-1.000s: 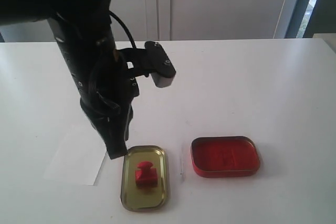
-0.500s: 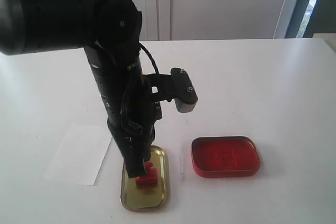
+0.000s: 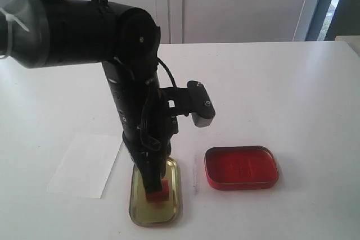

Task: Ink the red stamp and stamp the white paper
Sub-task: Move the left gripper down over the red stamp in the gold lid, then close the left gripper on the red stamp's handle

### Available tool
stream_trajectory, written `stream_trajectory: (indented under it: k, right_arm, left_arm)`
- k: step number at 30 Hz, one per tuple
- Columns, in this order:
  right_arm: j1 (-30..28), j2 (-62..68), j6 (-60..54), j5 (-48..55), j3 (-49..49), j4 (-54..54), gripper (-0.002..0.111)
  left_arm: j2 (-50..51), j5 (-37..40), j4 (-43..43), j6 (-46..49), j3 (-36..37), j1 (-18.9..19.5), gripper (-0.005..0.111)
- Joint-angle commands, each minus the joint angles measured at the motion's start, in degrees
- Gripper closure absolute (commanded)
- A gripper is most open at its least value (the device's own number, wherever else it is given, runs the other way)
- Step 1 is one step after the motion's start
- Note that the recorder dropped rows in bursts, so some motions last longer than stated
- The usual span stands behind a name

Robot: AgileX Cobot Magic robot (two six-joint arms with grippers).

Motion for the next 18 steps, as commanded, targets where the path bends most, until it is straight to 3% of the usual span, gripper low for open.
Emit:
stream_trajectory:
  k: [1,3,5,6,10,18]
  right_arm:
    - [-0.26,-0.36,-0.01,-0.16,0.13,0.0,0.108]
    - [-0.26,-0.36,-0.01,-0.16,0.13,0.0,0.108]
    - [-0.26,-0.36,-0.01,-0.16,0.13,0.0,0.108]
    - [-0.26,-0.36,-0.01,-0.16,0.13,0.0,0.108]
    - [-0.26,-0.36,-0.01,-0.16,0.13,0.0,0.108]
    - [-0.26,-0.36,-0.01,-0.16,0.13,0.0,0.108]
  left_arm:
    - [-0.1,-0.01,-0.89,-0.35,-0.06,-0.39,0.107]
    - [-0.1,-1.14,-0.89,-0.04,0.46,-0.39,0.102]
    - [-0.1,-1.92,-0.59,0.59,1.84,-0.39,0.087]
    - [-0.1,-2.74,-0.19,0.99,2.78,-0.39,0.074]
    - [-0.1,-6.29,-0.08,2.36,5.08,-0.39,0.049]
    - [-0.1,-9.74,0.73,3.63,6.01,-0.39,0.045]
